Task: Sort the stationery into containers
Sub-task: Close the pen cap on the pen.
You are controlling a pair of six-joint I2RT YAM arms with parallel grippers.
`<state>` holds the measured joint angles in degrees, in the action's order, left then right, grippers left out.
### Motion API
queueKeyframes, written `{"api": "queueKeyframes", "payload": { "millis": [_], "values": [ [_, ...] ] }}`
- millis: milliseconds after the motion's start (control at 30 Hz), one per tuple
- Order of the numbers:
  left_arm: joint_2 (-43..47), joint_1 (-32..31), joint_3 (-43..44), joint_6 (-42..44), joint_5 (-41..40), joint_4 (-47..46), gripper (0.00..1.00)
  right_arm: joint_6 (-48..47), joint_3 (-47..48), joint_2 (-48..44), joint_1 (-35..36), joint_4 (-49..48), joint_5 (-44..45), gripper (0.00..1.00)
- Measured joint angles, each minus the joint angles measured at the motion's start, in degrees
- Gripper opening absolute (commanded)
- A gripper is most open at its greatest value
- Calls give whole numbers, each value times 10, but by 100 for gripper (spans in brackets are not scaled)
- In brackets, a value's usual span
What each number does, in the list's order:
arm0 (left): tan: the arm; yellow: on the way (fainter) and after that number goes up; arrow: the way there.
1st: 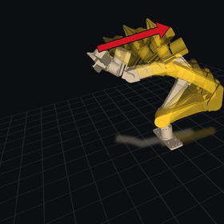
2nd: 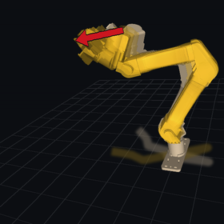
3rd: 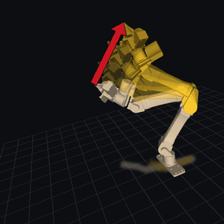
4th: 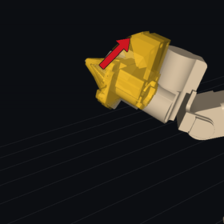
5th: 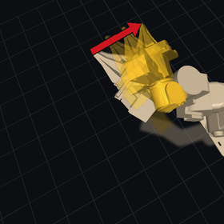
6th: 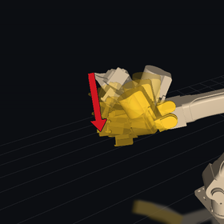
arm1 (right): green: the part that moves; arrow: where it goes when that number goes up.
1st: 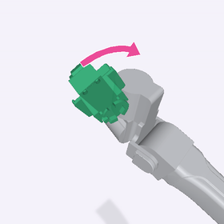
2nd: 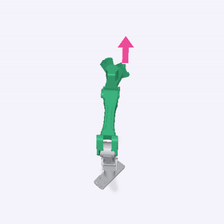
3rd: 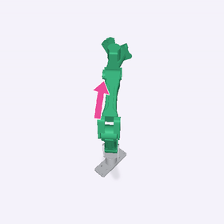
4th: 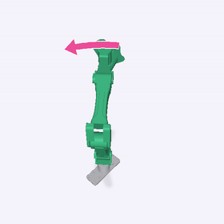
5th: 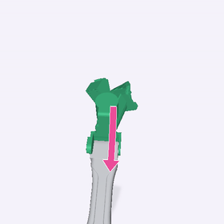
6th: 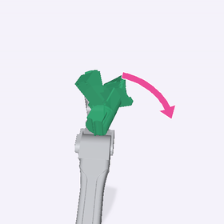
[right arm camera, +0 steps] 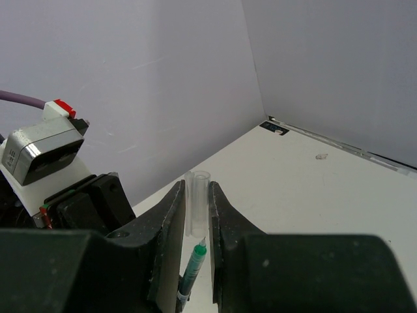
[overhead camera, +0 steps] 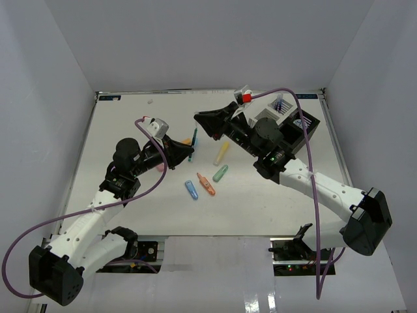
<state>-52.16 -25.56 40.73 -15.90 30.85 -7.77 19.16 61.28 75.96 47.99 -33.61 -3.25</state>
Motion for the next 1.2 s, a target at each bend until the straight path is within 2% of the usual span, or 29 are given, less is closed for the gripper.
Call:
{"api": "queueKeyframes", "payload": {
  "millis": [1200],
  "values": [
    [13, 0, -10, 0, 0, -3, 0, 32, -21, 10, 5, -9, -1, 8]
  ]
}}
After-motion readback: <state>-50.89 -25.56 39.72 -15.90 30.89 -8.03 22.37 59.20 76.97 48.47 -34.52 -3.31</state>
